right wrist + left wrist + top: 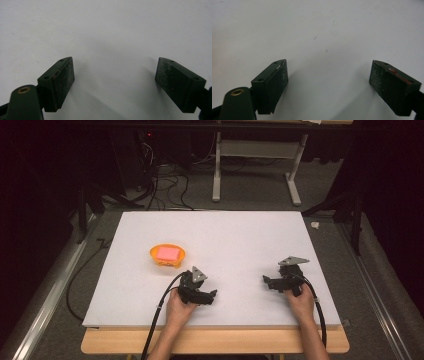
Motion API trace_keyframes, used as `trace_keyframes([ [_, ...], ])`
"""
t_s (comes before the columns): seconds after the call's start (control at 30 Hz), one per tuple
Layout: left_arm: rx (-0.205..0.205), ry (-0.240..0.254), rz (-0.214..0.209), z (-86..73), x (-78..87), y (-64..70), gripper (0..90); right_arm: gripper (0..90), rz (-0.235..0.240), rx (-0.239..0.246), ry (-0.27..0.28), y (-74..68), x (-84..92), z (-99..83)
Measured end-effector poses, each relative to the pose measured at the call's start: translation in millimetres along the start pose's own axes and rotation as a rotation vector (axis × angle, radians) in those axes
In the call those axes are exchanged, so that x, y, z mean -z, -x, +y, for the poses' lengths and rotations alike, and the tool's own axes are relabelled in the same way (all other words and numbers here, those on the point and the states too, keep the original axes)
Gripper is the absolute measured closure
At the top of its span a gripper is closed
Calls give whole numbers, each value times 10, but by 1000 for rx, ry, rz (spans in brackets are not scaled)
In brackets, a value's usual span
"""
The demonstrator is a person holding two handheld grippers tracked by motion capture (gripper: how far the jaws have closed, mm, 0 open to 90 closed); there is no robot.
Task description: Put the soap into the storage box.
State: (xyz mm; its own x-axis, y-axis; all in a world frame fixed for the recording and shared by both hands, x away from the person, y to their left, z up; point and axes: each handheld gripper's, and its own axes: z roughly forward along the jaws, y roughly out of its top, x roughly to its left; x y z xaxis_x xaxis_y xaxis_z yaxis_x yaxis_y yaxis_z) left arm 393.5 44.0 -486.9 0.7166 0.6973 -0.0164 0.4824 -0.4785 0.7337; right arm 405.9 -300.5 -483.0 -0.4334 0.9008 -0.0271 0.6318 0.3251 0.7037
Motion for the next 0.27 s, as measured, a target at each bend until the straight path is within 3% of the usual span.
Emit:
trace_keyframes([
  [0.27, 3, -1, -1, 1, -2, -3, 157, 165, 1, 0, 0, 1, 0, 0],
])
